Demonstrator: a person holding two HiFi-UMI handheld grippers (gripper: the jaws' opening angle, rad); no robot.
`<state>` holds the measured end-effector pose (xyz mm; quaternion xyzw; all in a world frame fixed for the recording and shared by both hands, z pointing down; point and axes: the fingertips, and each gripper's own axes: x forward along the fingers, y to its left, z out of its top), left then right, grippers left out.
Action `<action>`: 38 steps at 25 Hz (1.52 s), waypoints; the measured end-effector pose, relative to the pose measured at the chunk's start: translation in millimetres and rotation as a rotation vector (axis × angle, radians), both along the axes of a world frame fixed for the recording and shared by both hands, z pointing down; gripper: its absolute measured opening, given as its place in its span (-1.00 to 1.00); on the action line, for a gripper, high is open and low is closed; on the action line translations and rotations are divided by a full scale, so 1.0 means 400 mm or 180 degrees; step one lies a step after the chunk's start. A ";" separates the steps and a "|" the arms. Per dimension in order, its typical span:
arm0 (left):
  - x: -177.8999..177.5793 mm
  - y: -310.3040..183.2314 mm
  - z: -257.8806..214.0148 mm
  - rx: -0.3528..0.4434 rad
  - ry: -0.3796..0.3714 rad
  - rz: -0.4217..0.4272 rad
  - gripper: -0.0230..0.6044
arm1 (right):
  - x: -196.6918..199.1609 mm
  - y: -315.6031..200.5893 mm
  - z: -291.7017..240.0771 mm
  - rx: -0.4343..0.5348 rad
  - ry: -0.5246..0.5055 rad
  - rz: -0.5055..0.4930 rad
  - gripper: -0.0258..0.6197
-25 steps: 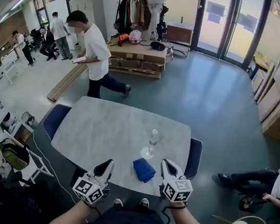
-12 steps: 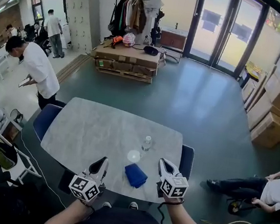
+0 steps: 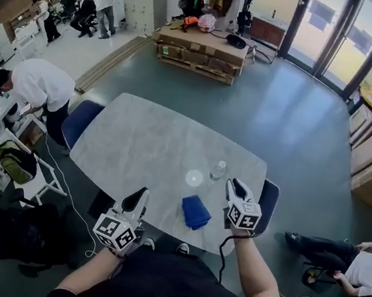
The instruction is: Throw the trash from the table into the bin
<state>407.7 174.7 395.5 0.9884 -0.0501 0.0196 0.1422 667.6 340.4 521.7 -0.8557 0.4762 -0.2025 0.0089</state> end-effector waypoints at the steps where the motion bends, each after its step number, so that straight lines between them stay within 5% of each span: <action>1: -0.012 -0.008 0.004 -0.0003 -0.0018 -0.0044 -0.92 | 0.007 -0.018 0.021 -0.0050 0.0002 -0.0043 -0.54; 11: -0.131 -0.067 0.015 0.0025 -0.0135 -0.0459 -0.92 | 0.107 -0.165 0.215 -0.0669 0.0119 -0.0097 -0.13; 20: -0.176 -0.097 0.012 0.0031 -0.0221 -0.0794 -0.92 | 0.177 -0.224 0.291 -0.0879 0.0105 -0.0133 -0.13; 26: -0.218 -0.121 0.008 0.0013 -0.0228 -0.0943 -0.92 | 0.182 -0.232 0.300 -0.0980 0.0145 -0.0038 -0.37; 38: -0.166 -0.135 0.031 -0.0001 -0.0158 -0.0695 -0.92 | 0.148 -0.169 0.133 -0.0545 0.0235 0.0167 -0.39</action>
